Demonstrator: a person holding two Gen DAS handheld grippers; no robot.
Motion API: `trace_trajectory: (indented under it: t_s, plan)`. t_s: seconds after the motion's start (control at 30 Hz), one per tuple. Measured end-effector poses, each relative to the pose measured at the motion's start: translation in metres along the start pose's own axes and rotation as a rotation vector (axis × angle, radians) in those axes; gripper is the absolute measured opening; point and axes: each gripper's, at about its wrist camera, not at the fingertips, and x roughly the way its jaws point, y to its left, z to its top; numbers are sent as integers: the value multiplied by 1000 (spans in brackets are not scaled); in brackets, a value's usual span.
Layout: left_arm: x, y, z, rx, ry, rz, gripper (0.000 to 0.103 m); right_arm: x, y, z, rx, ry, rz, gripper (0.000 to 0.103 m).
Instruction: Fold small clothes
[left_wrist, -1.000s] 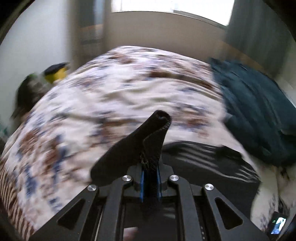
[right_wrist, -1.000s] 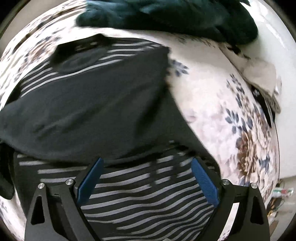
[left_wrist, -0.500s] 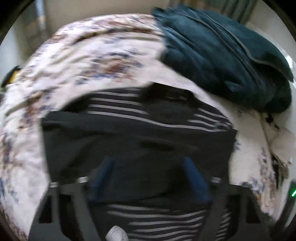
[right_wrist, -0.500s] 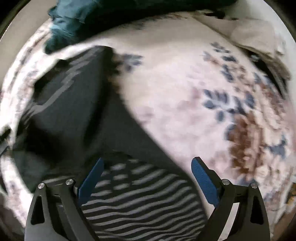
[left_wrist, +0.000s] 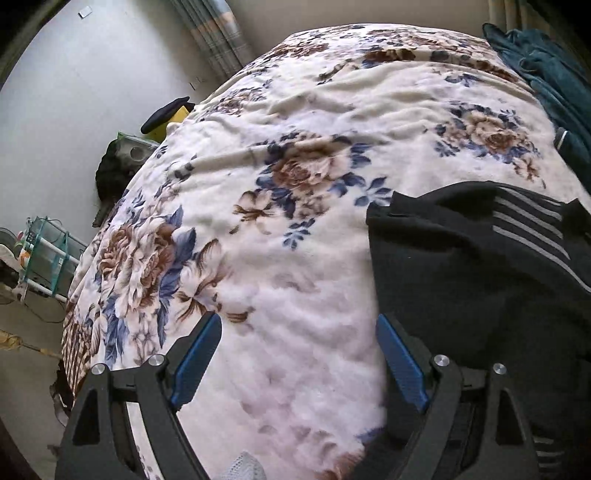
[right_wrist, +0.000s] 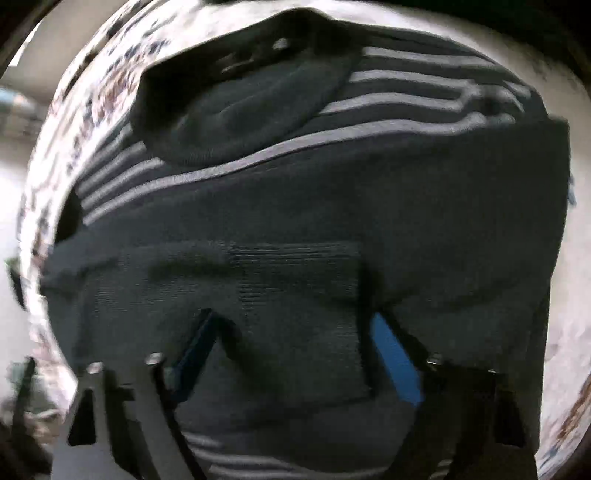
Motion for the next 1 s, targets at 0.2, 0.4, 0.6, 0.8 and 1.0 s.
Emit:
trace_trajectory:
  t_s: [0.2,0.4,0.6,0.8,1.0]
  plan:
    - [6,6,10,-8,27,-37,85,-59,12,-18,-63,-227,-47,12]
    - [6,-11,25,-3,13,-110,85,-112,-90,-7,130,-304,-204,12]
    - [25,-68,38,113,22,-155,85,-76,-146,9,193,-88,-121,28]
    - [51,-94,42,229,11,-99,85,-107,-187,-4,356,-160,6,63]
    - [84,-88,45,284,32,-2,94,-77,-203,-19,434,-51,112,64]
